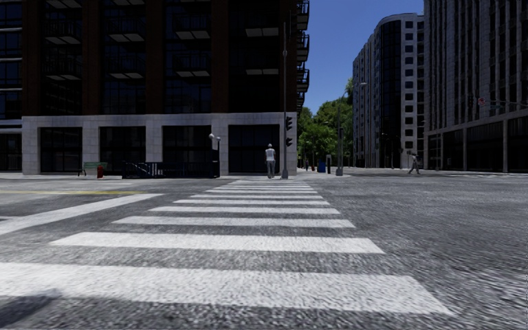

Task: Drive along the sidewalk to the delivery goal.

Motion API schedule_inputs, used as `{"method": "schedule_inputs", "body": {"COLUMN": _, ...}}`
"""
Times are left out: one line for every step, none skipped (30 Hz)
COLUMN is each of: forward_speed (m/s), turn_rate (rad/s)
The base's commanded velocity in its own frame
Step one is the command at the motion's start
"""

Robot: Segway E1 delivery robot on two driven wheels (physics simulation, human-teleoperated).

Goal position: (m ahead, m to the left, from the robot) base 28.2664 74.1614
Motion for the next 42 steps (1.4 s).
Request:
{"method": "schedule_inputs", "body": {"forward_speed": 2.00, "turn_rate": 0.00}}
{"method": "schedule_inputs", "body": {"forward_speed": 2.00, "turn_rate": 0.00}}
{"method": "schedule_inputs", "body": {"forward_speed": 2.00, "turn_rate": 0.00}}
{"method": "schedule_inputs", "body": {"forward_speed": 2.00, "turn_rate": 0.00}}
{"method": "schedule_inputs", "body": {"forward_speed": 2.00, "turn_rate": 0.00}}
{"method": "schedule_inputs", "body": {"forward_speed": 2.00, "turn_rate": 0.00}}
{"method": "schedule_inputs", "body": {"forward_speed": 2.00, "turn_rate": 0.00}}
{"method": "schedule_inputs", "body": {"forward_speed": 2.00, "turn_rate": 0.00}}
{"method": "schedule_inputs", "body": {"forward_speed": 2.00, "turn_rate": 0.00}}
{"method": "schedule_inputs", "body": {"forward_speed": 2.00, "turn_rate": 0.00}}
{"method": "schedule_inputs", "body": {"forward_speed": 2.00, "turn_rate": 0.00}}
{"method": "schedule_inputs", "body": {"forward_speed": 2.00, "turn_rate": 0.00}}
{"method": "schedule_inputs", "body": {"forward_speed": 2.00, "turn_rate": 0.00}}
{"method": "schedule_inputs", "body": {"forward_speed": 2.00, "turn_rate": 0.00}}
{"method": "schedule_inputs", "body": {"forward_speed": 2.00, "turn_rate": 0.00}}
{"method": "schedule_inputs", "body": {"forward_speed": 2.00, "turn_rate": 0.00}}
{"method": "schedule_inputs", "body": {"forward_speed": 2.00, "turn_rate": 0.00}}
{"method": "schedule_inputs", "body": {"forward_speed": 2.00, "turn_rate": 0.00}}
{"method": "schedule_inputs", "body": {"forward_speed": 2.00, "turn_rate": 0.00}}
{"method": "schedule_inputs", "body": {"forward_speed": 2.00, "turn_rate": 0.00}}
{"method": "schedule_inputs", "body": {"forward_speed": 2.00, "turn_rate": 0.00}}
{"method": "schedule_inputs", "body": {"forward_speed": 2.00, "turn_rate": 0.00}}
{"method": "schedule_inputs", "body": {"forward_speed": 2.00, "turn_rate": 0.00}}
{"method": "schedule_inputs", "body": {"forward_speed": 2.00, "turn_rate": 0.00}}
{"method": "schedule_inputs", "body": {"forward_speed": 2.00, "turn_rate": 0.00}}
{"method": "schedule_inputs", "body": {"forward_speed": 2.00, "turn_rate": 0.00}}
{"method": "schedule_inputs", "body": {"forward_speed": 2.00, "turn_rate": 0.00}}
{"method": "schedule_inputs", "body": {"forward_speed": 2.00, "turn_rate": 0.00}}
{"method": "schedule_inputs", "body": {"forward_speed": 2.00, "turn_rate": 0.00}}
{"method": "schedule_inputs", "body": {"forward_speed": 2.00, "turn_rate": 0.00}}
{"method": "schedule_inputs", "body": {"forward_speed": 2.00, "turn_rate": 0.00}}
{"method": "schedule_inputs", "body": {"forward_speed": 2.00, "turn_rate": 0.00}}
{"method": "schedule_inputs", "body": {"forward_speed": 2.00, "turn_rate": 0.00}}
{"method": "schedule_inputs", "body": {"forward_speed": 2.00, "turn_rate": 0.00}}
{"method": "schedule_inputs", "body": {"forward_speed": 2.00, "turn_rate": 0.00}}
{"method": "schedule_inputs", "body": {"forward_speed": 2.00, "turn_rate": 0.00}}
{"method": "schedule_inputs", "body": {"forward_speed": 2.00, "turn_rate": 0.00}}
{"method": "schedule_inputs", "body": {"forward_speed": 2.00, "turn_rate": 0.00}}
{"method": "schedule_inputs", "body": {"forward_speed": 2.00, "turn_rate": 0.00}}
{"method": "schedule_inputs", "body": {"forward_speed": 2.00, "turn_rate": 0.00}}
{"method": "schedule_inputs", "body": {"forward_speed": 2.00, "turn_rate": 0.00}}
{"method": "schedule_inputs", "body": {"forward_speed": 2.00, "turn_rate": 0.00}}
